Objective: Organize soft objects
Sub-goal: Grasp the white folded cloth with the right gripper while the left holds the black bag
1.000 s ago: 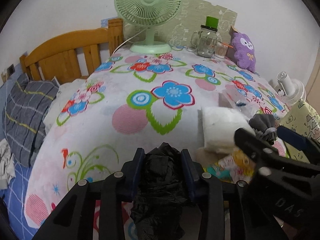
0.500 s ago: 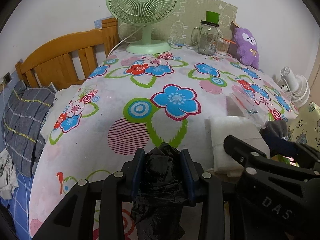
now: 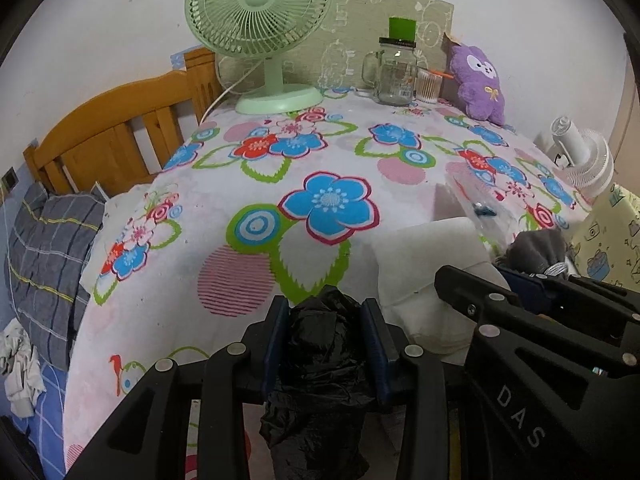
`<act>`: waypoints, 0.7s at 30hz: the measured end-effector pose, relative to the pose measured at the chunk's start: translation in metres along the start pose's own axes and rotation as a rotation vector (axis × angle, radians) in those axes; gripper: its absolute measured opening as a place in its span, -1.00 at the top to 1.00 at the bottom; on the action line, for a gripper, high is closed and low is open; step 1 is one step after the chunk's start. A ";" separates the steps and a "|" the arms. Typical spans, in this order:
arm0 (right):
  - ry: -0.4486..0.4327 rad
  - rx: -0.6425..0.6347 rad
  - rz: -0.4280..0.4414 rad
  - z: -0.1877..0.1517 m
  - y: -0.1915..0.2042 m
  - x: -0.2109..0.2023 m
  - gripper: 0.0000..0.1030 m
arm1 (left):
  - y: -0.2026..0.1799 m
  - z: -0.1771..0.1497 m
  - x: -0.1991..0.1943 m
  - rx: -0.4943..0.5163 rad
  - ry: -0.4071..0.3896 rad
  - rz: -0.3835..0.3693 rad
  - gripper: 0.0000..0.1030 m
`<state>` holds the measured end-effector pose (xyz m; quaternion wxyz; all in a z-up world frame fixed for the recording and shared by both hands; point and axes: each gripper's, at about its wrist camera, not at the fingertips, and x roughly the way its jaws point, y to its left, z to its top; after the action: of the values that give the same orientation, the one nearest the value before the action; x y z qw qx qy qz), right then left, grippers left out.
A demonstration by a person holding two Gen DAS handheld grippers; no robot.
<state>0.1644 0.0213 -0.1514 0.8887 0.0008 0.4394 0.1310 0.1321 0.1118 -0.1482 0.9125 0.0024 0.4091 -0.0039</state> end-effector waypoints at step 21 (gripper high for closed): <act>-0.146 -0.009 -0.014 0.011 -0.014 -0.073 0.60 | -0.027 0.020 -0.056 -0.018 -0.123 -0.001 0.27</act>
<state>0.1341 -0.0081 -0.0894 0.9194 0.0031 0.3725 0.1265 0.1094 0.0845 -0.0929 0.9359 -0.0063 0.3522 -0.0006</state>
